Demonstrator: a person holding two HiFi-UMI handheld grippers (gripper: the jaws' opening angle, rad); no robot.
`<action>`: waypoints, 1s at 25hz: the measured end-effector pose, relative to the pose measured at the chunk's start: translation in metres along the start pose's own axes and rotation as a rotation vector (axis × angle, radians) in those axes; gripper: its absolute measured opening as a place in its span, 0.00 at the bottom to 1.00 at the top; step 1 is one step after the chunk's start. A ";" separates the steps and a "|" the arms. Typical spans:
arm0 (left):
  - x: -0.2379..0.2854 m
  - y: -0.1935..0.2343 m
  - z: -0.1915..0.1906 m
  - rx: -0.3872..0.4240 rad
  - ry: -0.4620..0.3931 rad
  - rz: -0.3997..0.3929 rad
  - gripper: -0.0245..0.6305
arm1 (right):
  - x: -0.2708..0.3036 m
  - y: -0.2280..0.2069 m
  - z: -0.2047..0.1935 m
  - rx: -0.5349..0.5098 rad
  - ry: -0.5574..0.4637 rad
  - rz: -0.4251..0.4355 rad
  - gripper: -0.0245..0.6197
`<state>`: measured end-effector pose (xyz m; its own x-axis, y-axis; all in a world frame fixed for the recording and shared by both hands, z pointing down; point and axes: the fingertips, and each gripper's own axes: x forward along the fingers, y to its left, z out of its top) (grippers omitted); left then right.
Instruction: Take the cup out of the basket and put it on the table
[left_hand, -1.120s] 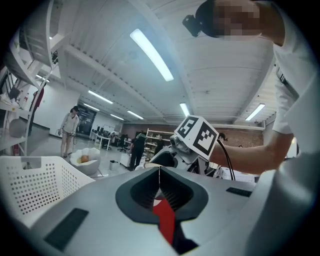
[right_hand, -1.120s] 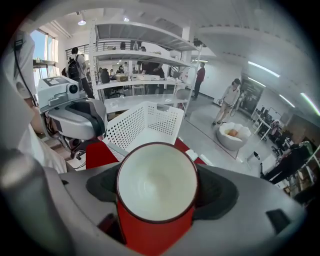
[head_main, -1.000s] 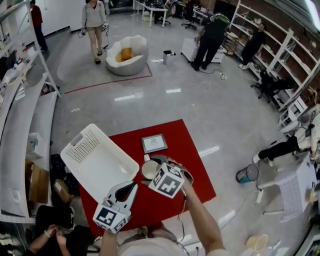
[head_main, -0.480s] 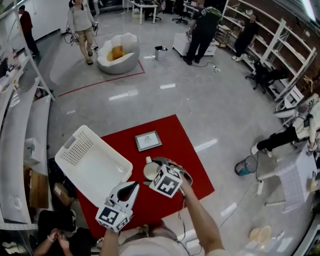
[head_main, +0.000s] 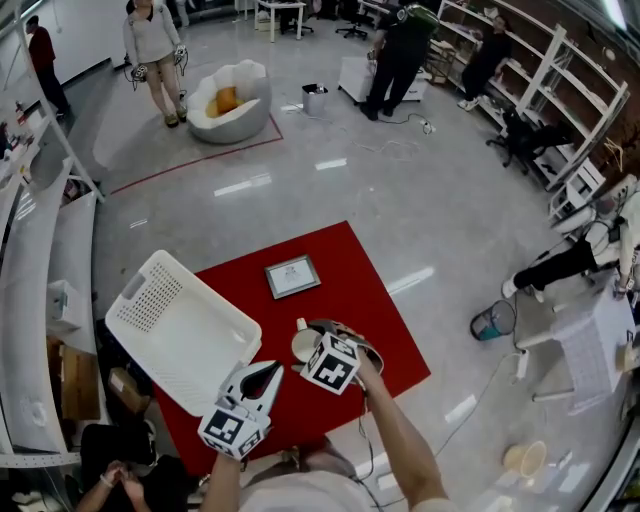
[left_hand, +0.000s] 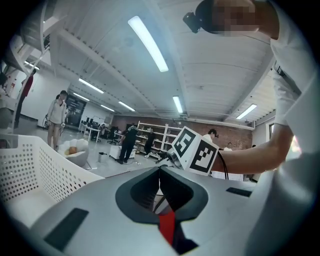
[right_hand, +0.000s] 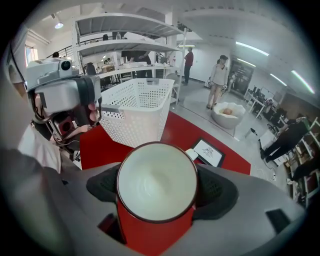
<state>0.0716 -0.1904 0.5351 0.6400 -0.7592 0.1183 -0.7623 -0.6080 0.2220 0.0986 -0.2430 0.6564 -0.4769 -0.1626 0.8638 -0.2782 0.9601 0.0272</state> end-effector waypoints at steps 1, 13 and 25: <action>0.001 0.001 -0.003 -0.001 0.004 -0.001 0.06 | 0.004 0.001 -0.004 0.005 0.009 0.003 0.68; 0.004 0.000 -0.018 -0.006 0.030 -0.020 0.06 | 0.036 0.009 -0.033 0.034 0.032 0.011 0.68; 0.008 -0.006 -0.032 -0.007 0.055 -0.031 0.06 | 0.067 0.013 -0.061 0.060 0.049 -0.006 0.68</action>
<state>0.0841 -0.1859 0.5654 0.6681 -0.7256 0.1646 -0.7411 -0.6295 0.2333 0.1134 -0.2276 0.7451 -0.4345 -0.1556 0.8871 -0.3310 0.9436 0.0034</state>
